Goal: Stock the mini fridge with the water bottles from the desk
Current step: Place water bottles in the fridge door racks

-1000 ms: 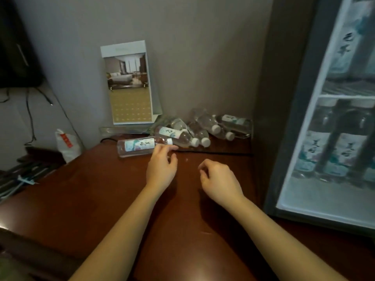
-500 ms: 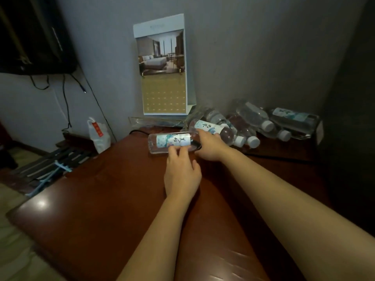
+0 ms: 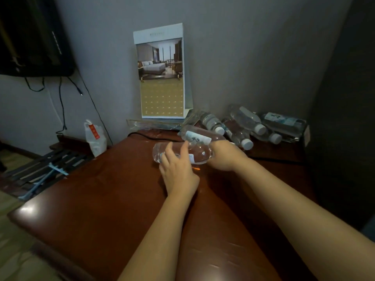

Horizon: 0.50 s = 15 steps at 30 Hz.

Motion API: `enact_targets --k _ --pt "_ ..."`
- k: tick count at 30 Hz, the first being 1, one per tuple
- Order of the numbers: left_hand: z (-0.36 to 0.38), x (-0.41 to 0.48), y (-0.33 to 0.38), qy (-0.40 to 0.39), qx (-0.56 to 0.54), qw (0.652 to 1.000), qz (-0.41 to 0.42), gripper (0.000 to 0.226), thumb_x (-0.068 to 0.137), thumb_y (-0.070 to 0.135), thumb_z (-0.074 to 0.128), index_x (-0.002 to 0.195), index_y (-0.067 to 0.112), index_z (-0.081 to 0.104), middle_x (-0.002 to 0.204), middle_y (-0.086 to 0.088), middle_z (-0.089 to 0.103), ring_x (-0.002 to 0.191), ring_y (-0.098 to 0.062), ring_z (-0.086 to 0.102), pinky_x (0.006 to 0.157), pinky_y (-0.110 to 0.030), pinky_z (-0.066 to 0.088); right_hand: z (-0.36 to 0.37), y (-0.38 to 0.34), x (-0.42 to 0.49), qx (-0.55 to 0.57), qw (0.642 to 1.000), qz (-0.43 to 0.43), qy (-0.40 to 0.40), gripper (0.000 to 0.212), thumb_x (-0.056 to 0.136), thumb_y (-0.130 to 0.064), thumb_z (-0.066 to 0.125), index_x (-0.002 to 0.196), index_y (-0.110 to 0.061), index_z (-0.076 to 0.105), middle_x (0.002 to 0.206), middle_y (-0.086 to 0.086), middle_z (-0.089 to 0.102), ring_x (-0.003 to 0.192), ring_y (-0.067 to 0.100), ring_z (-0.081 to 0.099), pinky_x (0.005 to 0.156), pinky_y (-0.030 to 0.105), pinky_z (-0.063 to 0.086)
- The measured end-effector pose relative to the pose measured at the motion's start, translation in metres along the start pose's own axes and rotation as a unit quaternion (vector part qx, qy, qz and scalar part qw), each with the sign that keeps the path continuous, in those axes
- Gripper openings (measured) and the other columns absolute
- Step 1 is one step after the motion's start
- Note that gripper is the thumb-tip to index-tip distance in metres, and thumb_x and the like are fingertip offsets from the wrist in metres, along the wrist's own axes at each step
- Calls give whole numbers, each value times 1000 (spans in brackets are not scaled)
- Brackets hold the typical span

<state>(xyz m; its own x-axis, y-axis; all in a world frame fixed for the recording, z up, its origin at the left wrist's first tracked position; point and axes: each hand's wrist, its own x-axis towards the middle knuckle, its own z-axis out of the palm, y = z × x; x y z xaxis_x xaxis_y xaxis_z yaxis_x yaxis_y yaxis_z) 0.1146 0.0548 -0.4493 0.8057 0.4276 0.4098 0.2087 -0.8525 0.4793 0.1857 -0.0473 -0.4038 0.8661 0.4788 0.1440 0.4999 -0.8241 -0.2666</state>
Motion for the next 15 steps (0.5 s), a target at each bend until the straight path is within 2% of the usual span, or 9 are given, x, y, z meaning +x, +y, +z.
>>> enact_targets --k 3,6,8,11,15 --pt "-2 0 1 17 -8 999 34 79 77 27 69 142 33 25 150 -4 18 138 -25 15 112 -42 16 -39 -8 -26 -52 998 26 37 33 80 -25 52 110 -13 61 114 14 61 104 36 58 80 34 46" --pt "-6 -1 7 33 -105 989 95 67 68 34 76 127 24 45 129 0 50 124 -22 40 104 -39 29 -82 -22 -57 -91 992 18 85 27 77 -22 53 101 -12 62 111 18 61 101 38 58 71 31 39" --pt "-8 -5 11 -27 -182 976 112 71 58 41 82 118 21 51 114 -1 59 111 -22 51 95 -39 41 -101 -29 -75 -123 987 16 97 22 77 -23 53 94 -14 64 105 15 62 95 37 58 68 30 37" --pt "-8 -14 15 -144 -191 960 145 78 47 55 83 113 23 56 112 4 57 109 -16 51 93 -37 44 -117 -29 -96 -151 983 38 102 23 78 -27 55 95 -14 64 97 10 63 82 31 58 63 32 41" --pt "-11 -29 21 -292 -311 895 132 55 52 33 89 97 30 58 95 10 67 91 -7 63 77 -23 49 -128 -21 -124 -122 986 57 96 25 77 -24 54 96 -14 66 90 6 63 78 26 59 63 34 50"
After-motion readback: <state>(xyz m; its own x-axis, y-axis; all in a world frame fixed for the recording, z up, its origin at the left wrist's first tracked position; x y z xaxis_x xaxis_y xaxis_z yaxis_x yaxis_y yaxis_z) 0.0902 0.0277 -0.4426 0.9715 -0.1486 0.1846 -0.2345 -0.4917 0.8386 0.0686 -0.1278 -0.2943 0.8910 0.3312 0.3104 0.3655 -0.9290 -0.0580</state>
